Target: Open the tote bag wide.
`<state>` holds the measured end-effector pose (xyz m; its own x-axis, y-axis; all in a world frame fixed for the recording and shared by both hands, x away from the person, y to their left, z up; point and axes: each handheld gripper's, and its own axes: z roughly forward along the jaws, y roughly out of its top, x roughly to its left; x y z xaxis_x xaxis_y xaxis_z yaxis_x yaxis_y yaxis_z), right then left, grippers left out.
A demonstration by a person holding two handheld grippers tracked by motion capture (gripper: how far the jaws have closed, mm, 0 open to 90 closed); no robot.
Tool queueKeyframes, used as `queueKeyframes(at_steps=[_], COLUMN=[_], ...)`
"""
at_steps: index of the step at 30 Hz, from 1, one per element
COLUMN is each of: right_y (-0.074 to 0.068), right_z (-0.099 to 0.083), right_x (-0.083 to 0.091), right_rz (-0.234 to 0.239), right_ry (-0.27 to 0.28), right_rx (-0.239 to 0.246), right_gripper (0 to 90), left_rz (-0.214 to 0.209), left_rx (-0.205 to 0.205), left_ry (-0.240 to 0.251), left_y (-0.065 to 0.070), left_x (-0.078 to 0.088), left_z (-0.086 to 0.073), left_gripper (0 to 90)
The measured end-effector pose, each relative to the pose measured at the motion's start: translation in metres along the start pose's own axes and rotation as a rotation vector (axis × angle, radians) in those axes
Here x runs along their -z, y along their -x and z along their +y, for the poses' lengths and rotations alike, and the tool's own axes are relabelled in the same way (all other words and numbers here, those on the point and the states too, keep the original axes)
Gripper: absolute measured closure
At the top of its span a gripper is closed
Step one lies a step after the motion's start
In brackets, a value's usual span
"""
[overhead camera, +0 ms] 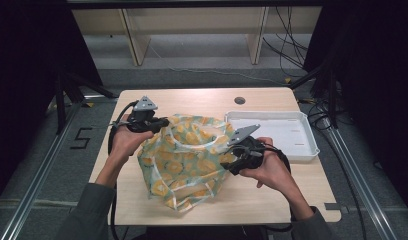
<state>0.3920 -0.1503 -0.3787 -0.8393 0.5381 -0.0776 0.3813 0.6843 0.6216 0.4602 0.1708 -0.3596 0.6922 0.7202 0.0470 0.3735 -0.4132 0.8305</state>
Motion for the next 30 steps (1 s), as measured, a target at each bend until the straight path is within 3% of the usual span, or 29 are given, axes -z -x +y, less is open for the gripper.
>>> queueKeyframes(at_steps=[2, 5, 7, 9, 14, 15, 16, 18, 19, 20, 24, 28, 30], right_y=[0.007, 0.008, 0.009, 0.009, 0.003, -0.002, -0.006, -0.014, -0.019, -0.024, -0.041, -0.048, -0.048], right_z=[-0.005, -0.009, -0.012, -0.015, -0.013, -0.011, -0.008, -0.003, -0.001, 0.001, 0.008, 0.009, 0.009], right_x=[-0.004, -0.005, -0.005, -0.009, -0.003, 0.003, 0.006, 0.015, 0.015, 0.014, -0.005, -0.037, -0.048], right_rz=[-0.023, 0.010, 0.056, 0.082, 0.025, 0.018, 0.004, 0.039, 0.050, 0.072, 0.092, 0.052, 0.028], right_ry=[-0.031, -0.078, -0.113, -0.132, -0.053, -0.029, 0.013, 0.076, 0.100, 0.101, 0.071, -0.012, -0.025], right_rx=[-0.027, -0.058, -0.015, -0.011, -0.009, -0.015, 0.009, 0.054, 0.051, 0.077, 0.120, 0.203, 0.219], right_gripper=[37.9, 35.9, 32.9, 33.2, 34.0, 33.9, 33.2, 33.5, 33.4, 33.4, 31.3, 25.9, 26.3], left_rz=[0.001, 0.001, 0.003, 0.006, -0.001, -0.001, 0.002, 0.004, 0.002, 0.003, 0.002, -0.003, -0.003], left_rx=[0.002, 0.008, 0.018, 0.012, 0.012, 0.021, 0.020, 0.012, 0.015, 0.013, 0.015, 0.018, 0.015], left_ry=[-0.007, -0.007, -0.012, -0.012, -0.008, -0.009, -0.011, -0.015, -0.015, -0.015, -0.021, -0.018, -0.021], left_y=[-0.002, -0.004, -0.005, -0.005, -0.005, -0.005, -0.005, -0.005, -0.005, -0.005, -0.004, -0.003, -0.004], left_x=[-0.002, -0.004, -0.005, -0.006, -0.005, -0.005, -0.006, -0.006, -0.007, -0.006, -0.006, -0.005, -0.006], left_z=[0.000, -0.001, -0.002, -0.002, -0.001, -0.001, -0.001, -0.002, -0.002, -0.002, -0.001, -0.002, -0.003], left_gripper=[89.5, 89.5, 89.5, 89.5, 89.4, 89.5, 89.4, 89.4, 89.4, 89.4, 89.4, 89.3, 89.3])
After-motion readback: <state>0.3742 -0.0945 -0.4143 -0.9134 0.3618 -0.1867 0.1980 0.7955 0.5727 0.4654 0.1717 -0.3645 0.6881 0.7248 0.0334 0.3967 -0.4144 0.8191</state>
